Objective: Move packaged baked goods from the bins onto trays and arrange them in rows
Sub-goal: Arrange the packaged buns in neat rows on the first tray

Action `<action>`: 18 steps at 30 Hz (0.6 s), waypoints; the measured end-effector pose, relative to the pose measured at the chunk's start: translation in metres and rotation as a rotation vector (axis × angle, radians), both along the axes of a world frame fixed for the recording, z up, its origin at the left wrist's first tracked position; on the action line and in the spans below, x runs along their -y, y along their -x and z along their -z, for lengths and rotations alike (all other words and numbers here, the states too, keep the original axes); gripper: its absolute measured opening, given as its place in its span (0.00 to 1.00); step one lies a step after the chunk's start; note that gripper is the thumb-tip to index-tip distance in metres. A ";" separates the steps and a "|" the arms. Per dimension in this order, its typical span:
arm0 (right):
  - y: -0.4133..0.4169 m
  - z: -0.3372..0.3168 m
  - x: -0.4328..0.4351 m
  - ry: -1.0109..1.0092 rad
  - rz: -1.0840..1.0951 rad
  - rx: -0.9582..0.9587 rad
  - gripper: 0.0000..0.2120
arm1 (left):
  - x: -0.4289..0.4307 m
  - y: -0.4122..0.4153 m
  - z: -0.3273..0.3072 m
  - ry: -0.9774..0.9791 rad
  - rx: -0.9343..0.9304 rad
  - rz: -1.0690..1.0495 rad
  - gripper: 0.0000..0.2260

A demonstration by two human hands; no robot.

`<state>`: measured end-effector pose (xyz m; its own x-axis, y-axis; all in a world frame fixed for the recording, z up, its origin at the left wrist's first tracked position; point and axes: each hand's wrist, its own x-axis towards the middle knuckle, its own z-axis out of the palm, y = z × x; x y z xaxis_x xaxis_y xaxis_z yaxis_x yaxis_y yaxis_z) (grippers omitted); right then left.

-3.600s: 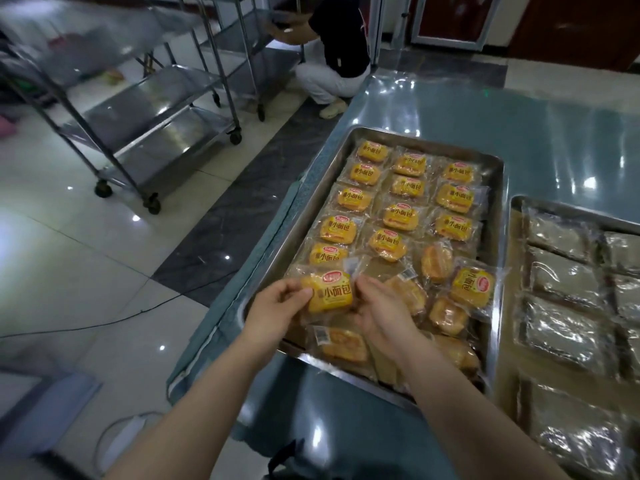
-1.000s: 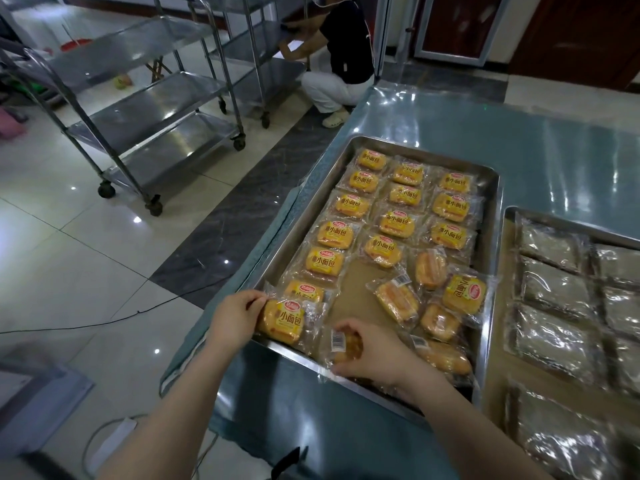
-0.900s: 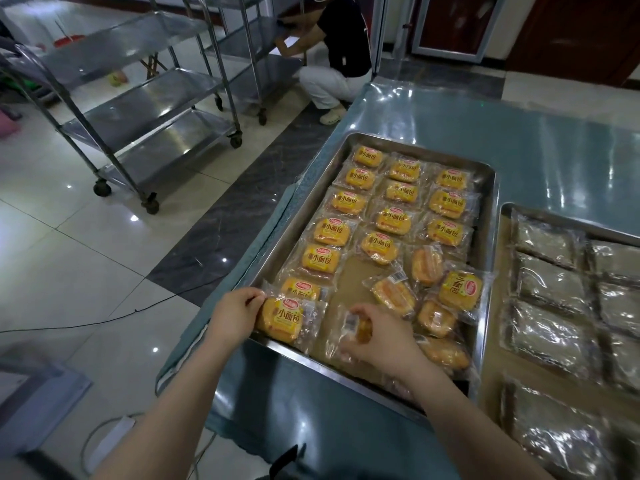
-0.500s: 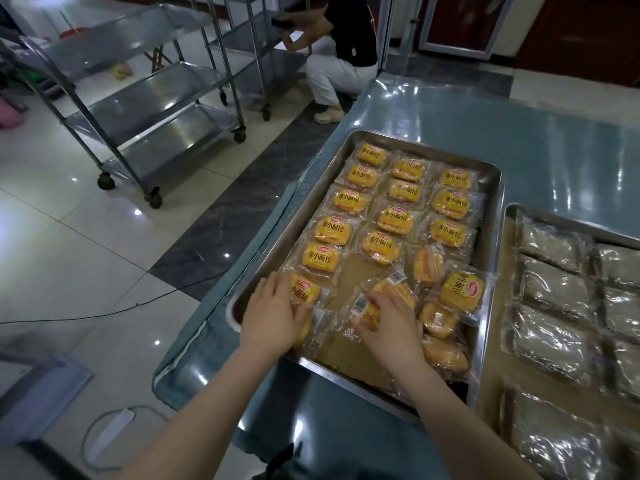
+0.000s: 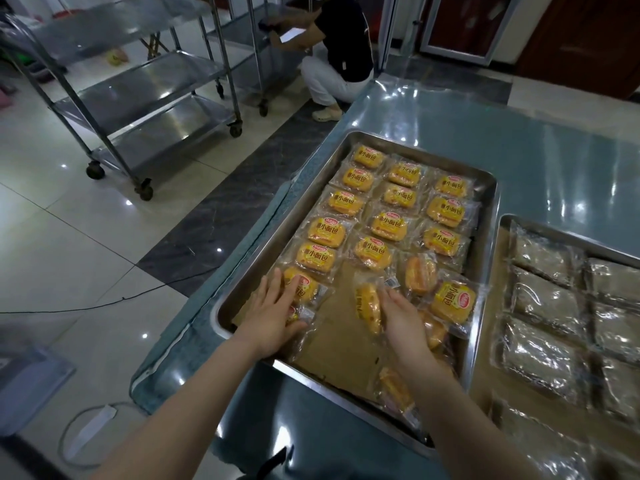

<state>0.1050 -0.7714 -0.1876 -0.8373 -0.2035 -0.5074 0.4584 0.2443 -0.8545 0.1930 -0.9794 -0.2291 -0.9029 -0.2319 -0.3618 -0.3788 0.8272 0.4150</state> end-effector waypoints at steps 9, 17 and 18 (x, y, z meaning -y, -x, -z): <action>0.002 -0.002 0.000 0.571 -0.083 0.425 0.21 | 0.007 -0.008 -0.006 0.096 0.014 0.068 0.38; -0.004 0.011 0.005 0.243 -0.094 0.154 0.16 | 0.008 -0.013 0.004 0.155 0.042 0.097 0.46; -0.004 0.012 0.005 0.251 -0.073 0.135 0.20 | 0.008 -0.013 0.005 0.149 0.040 0.096 0.46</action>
<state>0.1087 -0.7767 -0.1994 -0.7440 -0.3944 -0.5393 0.5611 0.0693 -0.8248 0.2057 -0.9872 -0.2343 -0.9090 -0.1987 -0.3664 -0.3087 0.9115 0.2716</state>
